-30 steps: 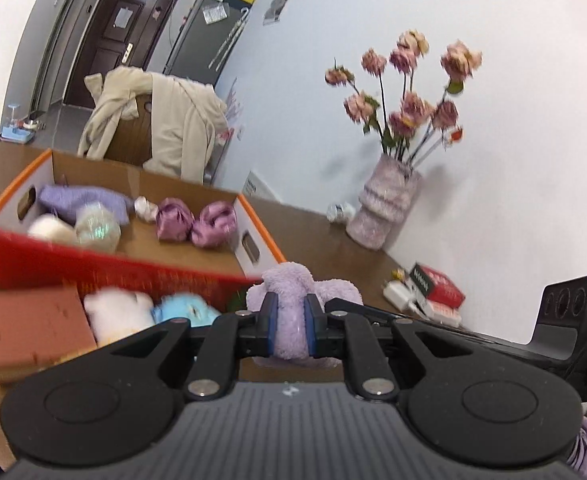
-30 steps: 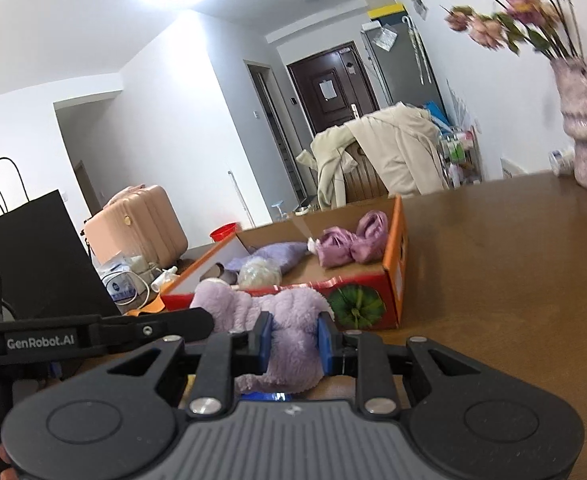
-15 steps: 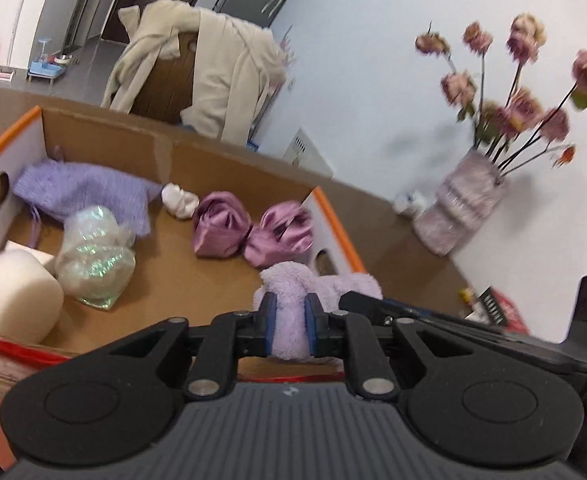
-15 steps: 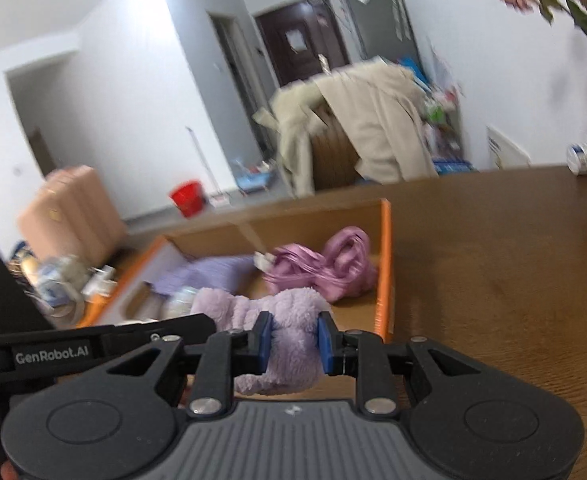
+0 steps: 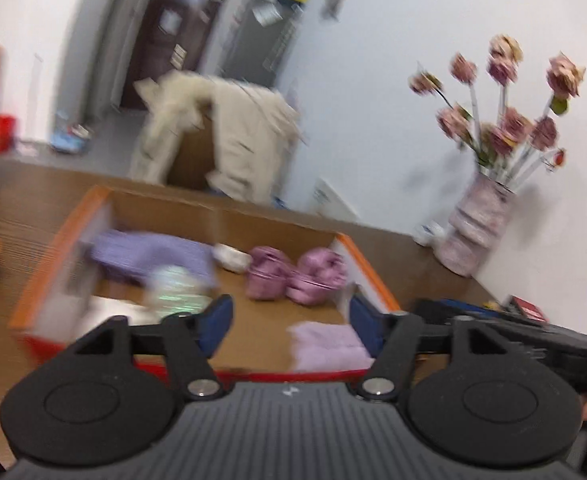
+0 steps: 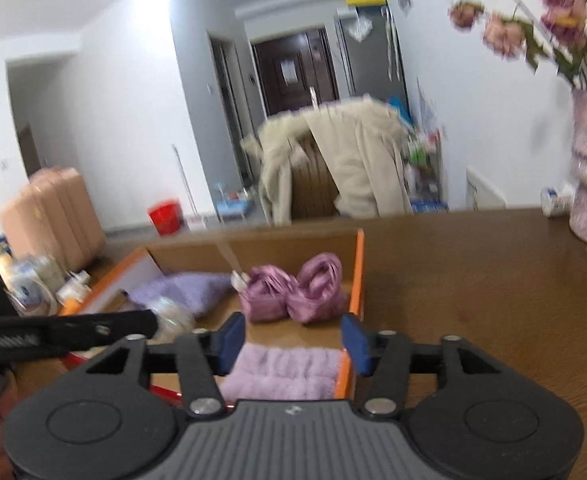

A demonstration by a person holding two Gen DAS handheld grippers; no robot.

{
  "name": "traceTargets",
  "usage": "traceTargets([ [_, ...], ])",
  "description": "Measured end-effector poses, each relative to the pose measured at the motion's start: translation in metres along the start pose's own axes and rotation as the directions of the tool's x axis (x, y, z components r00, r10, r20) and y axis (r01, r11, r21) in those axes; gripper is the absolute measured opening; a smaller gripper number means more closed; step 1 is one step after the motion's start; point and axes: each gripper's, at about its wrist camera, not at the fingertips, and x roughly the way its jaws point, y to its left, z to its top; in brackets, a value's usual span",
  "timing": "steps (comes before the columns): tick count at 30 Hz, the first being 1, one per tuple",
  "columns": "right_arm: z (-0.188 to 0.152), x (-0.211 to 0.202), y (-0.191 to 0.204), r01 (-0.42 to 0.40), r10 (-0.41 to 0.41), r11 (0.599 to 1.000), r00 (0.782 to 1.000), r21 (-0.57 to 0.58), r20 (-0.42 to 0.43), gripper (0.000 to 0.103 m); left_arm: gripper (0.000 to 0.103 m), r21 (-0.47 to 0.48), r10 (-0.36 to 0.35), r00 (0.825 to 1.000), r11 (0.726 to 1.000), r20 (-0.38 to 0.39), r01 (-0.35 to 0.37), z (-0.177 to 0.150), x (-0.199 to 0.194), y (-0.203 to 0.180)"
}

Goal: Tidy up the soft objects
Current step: 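Carry the lilac towel into the box and open both tools, then withdraw both tools from the box toward the blue tissue pack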

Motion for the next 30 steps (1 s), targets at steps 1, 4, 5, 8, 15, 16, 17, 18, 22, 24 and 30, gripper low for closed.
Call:
traceTargets([
  [1,-0.001,-0.010,0.000,-0.017,0.017,1.000,1.000,0.003,0.023,0.060,0.071,0.006,0.036,0.999,0.999,0.013,-0.036,-0.004,-0.011,0.004],
  [4,-0.013,-0.032,0.007,-0.078,0.080,0.996,0.995,-0.033,0.067,0.061,0.075,0.016,0.114,0.993,0.993,0.017,-0.114,-0.021,-0.038,0.014],
  [5,-0.019,-0.035,0.010,-0.104,0.108,0.993,0.992,-0.055,0.065,0.061,0.077,0.016,0.130,0.991,0.991,0.015,-0.130,-0.027,-0.044,0.017],
  [8,-0.037,-0.033,0.018,-0.153,0.152,0.986,0.988,-0.072,-0.013,0.062,0.081,0.009,0.181,0.983,0.983,0.002,-0.181,-0.048,-0.065,0.025],
  [15,-0.081,-0.047,0.033,-0.211,0.210,0.977,0.977,-0.014,-0.047,0.062,0.081,0.008,0.258,0.963,0.966,-0.073,-0.258,-0.091,-0.088,0.033],
  [16,-0.086,-0.050,0.033,-0.222,0.221,0.975,0.975,-0.013,-0.038,0.062,0.082,0.009,0.263,0.962,0.965,-0.081,-0.263,-0.095,-0.090,0.032],
  [17,-0.090,-0.052,0.033,-0.233,0.233,0.972,0.972,-0.011,-0.037,0.062,0.082,0.015,0.264,0.960,0.964,-0.088,-0.264,-0.098,-0.091,0.030],
  [18,-0.093,-0.054,0.032,-0.246,0.245,0.969,0.969,-0.009,-0.040,0.062,0.082,0.018,0.267,0.960,0.964,-0.090,-0.266,-0.101,-0.093,0.028],
  [22,-0.100,-0.065,0.033,-0.260,0.259,0.965,0.965,-0.015,-0.050,0.062,0.083,0.035,0.256,0.961,0.967,-0.101,-0.254,-0.108,-0.096,0.016],
  [24,-0.105,-0.069,0.032,-0.277,0.276,0.961,0.960,-0.017,-0.056,0.062,0.083,0.048,0.254,0.961,0.967,-0.110,-0.250,-0.110,-0.094,0.009],
  [30,-0.116,-0.075,0.028,-0.291,0.291,0.957,0.955,0.008,-0.047,0.062,0.083,0.094,0.243,0.960,0.968,-0.141,-0.232,-0.118,-0.086,-0.014],
])
